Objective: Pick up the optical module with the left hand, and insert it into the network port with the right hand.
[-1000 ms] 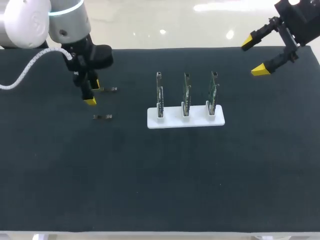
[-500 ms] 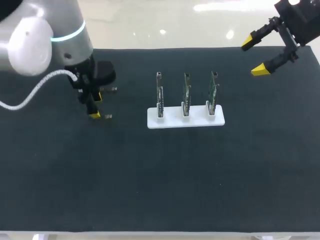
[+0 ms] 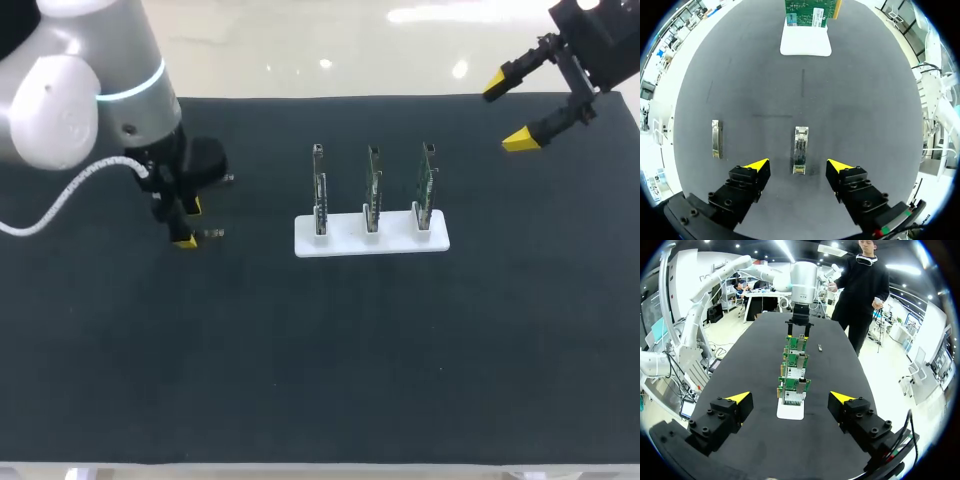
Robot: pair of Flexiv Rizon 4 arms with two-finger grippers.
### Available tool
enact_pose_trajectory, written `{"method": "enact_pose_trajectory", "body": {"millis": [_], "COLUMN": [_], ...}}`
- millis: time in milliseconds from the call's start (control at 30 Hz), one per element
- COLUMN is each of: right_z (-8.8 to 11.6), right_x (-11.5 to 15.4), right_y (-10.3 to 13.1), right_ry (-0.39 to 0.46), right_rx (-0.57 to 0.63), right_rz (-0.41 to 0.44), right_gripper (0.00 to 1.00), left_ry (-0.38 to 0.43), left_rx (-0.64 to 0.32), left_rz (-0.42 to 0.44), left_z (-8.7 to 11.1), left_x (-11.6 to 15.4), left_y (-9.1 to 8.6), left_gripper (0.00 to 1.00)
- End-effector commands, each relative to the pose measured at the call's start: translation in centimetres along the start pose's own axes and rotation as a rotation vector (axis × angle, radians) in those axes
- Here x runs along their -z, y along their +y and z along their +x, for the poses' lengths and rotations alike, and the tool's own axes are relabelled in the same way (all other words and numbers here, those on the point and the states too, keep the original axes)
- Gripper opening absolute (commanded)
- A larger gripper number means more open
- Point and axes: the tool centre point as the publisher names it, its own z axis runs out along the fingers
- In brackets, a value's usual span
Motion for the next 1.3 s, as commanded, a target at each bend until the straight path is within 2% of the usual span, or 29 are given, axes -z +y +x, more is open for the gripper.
{"method": "enact_pose_trajectory", "body": {"millis": [33, 367, 533, 567, 600, 1067, 1133, 1167, 1200, 1233, 1300], "right_z": [0.0, 0.0, 0.0, 0.0, 0.0, 0.0, 0.0, 0.0, 0.0, 0.0, 0.0], "right_x": [0.0, 0.0, 0.0, 0.0, 0.0, 0.0, 0.0, 0.0, 0.0, 0.0, 0.0], "right_y": [0.0, 0.0, 0.0, 0.0, 0.0, 0.0, 0.0, 0.0, 0.0, 0.0, 0.0], "right_ry": [0.0, 0.0, 0.0, 0.0, 0.0, 0.0, 0.0, 0.0, 0.0, 0.0, 0.0], "right_rx": [0.0, 0.0, 0.0, 0.0, 0.0, 0.0, 0.0, 0.0, 0.0, 0.0, 0.0], "right_rz": [-0.001, -0.001, -0.001, -0.001, -0.001, -0.001, -0.001, -0.001, -0.001, -0.001, -0.001], "right_gripper": [1.0, 1.0, 1.0, 1.0, 1.0, 1.0, 1.0, 1.0, 1.0, 1.0, 1.0], "left_ry": [0.003, 0.005, 0.005, 0.007, 0.007, 0.013, 0.016, 0.016, 0.016, 0.016, 0.017], "left_rx": [0.003, 0.006, 0.002, 0.001, 0.001, -0.003, -0.001, -0.001, -0.001, -0.001, -0.001], "left_rz": [-0.007, -0.012, -0.019, -0.02, -0.021, -0.022, -0.023, -0.023, -0.023, -0.022, -0.022], "left_z": [-0.1, -0.2, -0.2, -0.2, -0.2, 0.1, 0.2, 0.2, 0.3, 0.3, 0.4], "left_x": [-0.1, -0.5, -0.8, -0.9, -0.9, -1.2, -1.3, -1.3, -1.3, -1.3, -1.3], "left_y": [0.1, 0.0, 0.0, 0.0, 0.0, 0.0, 0.0, 0.0, 0.0, -0.1, -0.1], "left_gripper": [1.0, 1.0, 0.89, 0.8, 0.76, 0.72, 0.67, 0.51, 0.41, 0.38, 0.25]}}
